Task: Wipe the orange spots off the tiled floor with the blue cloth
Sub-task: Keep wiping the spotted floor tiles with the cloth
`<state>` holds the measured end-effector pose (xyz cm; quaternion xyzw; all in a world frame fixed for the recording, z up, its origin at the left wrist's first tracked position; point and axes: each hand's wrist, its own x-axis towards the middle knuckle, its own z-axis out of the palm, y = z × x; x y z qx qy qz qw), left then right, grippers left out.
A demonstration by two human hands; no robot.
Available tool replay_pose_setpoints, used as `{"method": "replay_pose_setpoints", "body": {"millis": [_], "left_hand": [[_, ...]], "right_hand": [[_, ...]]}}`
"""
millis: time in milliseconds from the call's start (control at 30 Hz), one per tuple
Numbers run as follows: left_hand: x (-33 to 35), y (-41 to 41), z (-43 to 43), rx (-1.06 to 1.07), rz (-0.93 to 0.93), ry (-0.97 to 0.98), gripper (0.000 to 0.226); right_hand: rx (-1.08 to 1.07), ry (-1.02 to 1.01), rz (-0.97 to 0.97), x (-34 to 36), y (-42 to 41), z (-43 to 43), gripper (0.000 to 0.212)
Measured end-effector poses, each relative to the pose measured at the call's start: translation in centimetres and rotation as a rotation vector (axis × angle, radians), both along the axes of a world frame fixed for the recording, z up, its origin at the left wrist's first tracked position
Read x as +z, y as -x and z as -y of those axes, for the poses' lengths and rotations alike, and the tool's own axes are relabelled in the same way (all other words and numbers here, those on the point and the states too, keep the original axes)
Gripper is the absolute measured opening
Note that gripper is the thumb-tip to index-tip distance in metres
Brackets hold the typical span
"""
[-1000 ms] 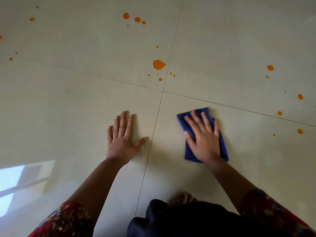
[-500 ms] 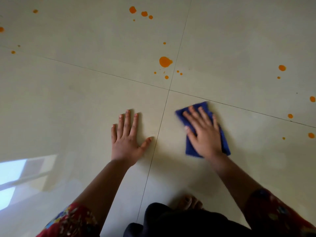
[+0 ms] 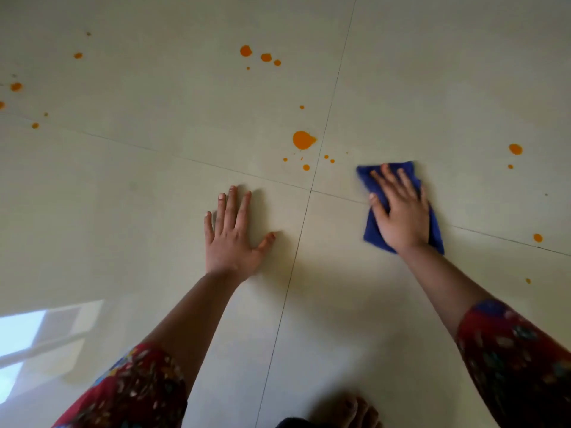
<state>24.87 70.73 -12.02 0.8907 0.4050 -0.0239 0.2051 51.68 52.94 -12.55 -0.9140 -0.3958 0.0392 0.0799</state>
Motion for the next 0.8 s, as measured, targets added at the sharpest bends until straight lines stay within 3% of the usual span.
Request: {"method": "replay_pose_setpoints", "body": {"millis": [67, 133, 333, 467, 533, 700, 733, 800], "left_hand": [[-0.4, -0.5, -0.5, -0.011, -0.049, -0.022, 0.09], [-0.6, -0.6, -0.5, -0.017, -0.067, -0.029, 0.089], [-0.5, -0.4, -0.6, -0.015, -0.056, -0.023, 0.089], [-0.7, -0.5, -0.4, -0.008, -0.052, -0.043, 0.089], [-0.7, -0.5, -0.3, -0.01, -0.051, -0.049, 0.089], [-0.2, -0.6, -0.6, -0.012, -0.066, 0.002, 0.092], [-0.2, -0.6, -0.7, -0.02, -0.073, 0.01, 0.093], [-0.3, -0.5, -0.9, -0.035, -0.092, 0.025, 0.093]], "right_hand": [[-0.124, 0.03, -0.004, -0.1, -2.5, -3.0, 0.06], [-0.116, 0.032, -0.001, 0.1, -2.2, -6.1, 0.061], [0.354, 0.003, 0.021, 0.1, 3.6, -3.6, 0.049], [-0.082, -0.043, 0.0, -0.2, -0.6, -3.2, 0.052], [-0.152, -0.027, -0.003, -0.2, -0.7, -6.1, 0.056], [0.394, -0.007, 0.002, 0.0, 8.8, -7.0, 0.05], [0.442, 0.002, -0.01, -0.1, 9.1, -5.9, 0.05], [0.313, -0.024, -0.018, -0.3, 7.4, -5.2, 0.05]]}}
